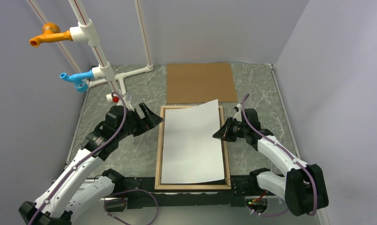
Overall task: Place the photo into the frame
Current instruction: Turn over the photo from the photo frame.
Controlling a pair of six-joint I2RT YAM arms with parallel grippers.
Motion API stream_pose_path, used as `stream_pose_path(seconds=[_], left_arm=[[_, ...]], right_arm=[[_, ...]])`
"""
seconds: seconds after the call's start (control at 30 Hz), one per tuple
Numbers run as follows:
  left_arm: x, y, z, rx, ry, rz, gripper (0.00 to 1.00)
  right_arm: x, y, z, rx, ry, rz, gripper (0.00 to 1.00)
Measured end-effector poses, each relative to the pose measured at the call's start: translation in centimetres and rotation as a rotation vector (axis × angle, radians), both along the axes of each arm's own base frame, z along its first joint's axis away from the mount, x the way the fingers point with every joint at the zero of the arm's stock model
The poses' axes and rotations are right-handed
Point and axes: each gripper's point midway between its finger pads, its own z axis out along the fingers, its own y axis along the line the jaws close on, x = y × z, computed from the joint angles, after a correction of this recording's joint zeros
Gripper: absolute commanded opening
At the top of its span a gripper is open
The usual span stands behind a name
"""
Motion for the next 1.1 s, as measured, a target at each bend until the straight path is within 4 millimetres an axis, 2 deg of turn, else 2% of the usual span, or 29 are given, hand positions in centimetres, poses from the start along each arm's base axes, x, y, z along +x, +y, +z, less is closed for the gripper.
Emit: stream_pose_path(seconds=[0.63,1.1], left_arm=[[0.1,-0.3,-0.4,0.007,0.011,-0.014,0.99],[0.1,-0.3,-0.4,0.008,0.011,-0.015,1.0]], right_arm=[[0.5,0.4,-0.7,0.028,0.02,-0.015,0.0],[-0.2,0.5,-1.9,0.063,0.056,-0.041,0.01]])
